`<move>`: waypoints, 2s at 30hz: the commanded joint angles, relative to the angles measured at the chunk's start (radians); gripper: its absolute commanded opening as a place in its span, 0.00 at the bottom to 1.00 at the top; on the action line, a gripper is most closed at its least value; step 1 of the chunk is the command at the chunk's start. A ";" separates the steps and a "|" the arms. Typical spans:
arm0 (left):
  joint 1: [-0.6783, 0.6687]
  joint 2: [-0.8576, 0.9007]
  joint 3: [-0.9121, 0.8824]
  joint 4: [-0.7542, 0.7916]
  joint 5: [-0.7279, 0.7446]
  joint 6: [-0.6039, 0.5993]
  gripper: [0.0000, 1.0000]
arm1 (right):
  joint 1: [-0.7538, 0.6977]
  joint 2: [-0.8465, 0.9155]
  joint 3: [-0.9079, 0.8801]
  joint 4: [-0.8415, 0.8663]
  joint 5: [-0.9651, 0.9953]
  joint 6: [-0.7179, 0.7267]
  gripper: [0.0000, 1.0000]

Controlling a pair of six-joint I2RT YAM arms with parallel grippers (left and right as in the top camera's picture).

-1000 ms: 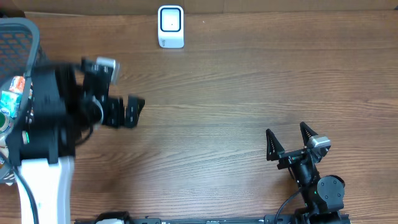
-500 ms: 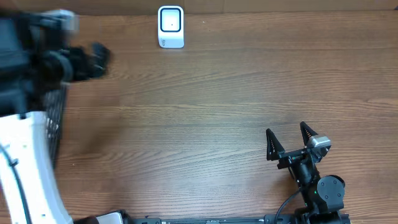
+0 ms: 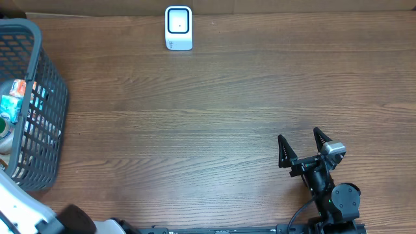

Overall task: Scan the item barcode
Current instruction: 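Reach the left gripper into the grey basket and grasp the green-lidded jar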

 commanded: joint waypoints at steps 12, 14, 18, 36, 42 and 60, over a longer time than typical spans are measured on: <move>0.071 0.237 -0.196 0.124 -0.174 0.127 1.00 | -0.001 -0.008 -0.011 0.004 -0.005 0.002 1.00; 0.072 0.272 -0.196 0.143 -0.154 0.164 1.00 | -0.001 -0.008 -0.011 0.004 -0.006 0.002 1.00; 0.072 0.339 -0.196 0.154 -0.156 0.187 1.00 | -0.001 -0.008 -0.011 0.004 -0.006 0.002 1.00; 0.074 0.391 -0.198 0.265 -0.213 0.243 1.00 | -0.001 -0.008 -0.011 0.004 -0.006 0.002 1.00; 0.079 0.391 -0.206 0.286 -0.214 0.244 1.00 | -0.001 -0.008 -0.011 0.004 -0.006 0.002 1.00; 0.090 0.391 -0.213 0.353 -0.209 0.280 1.00 | -0.001 -0.008 -0.011 0.004 -0.006 0.002 1.00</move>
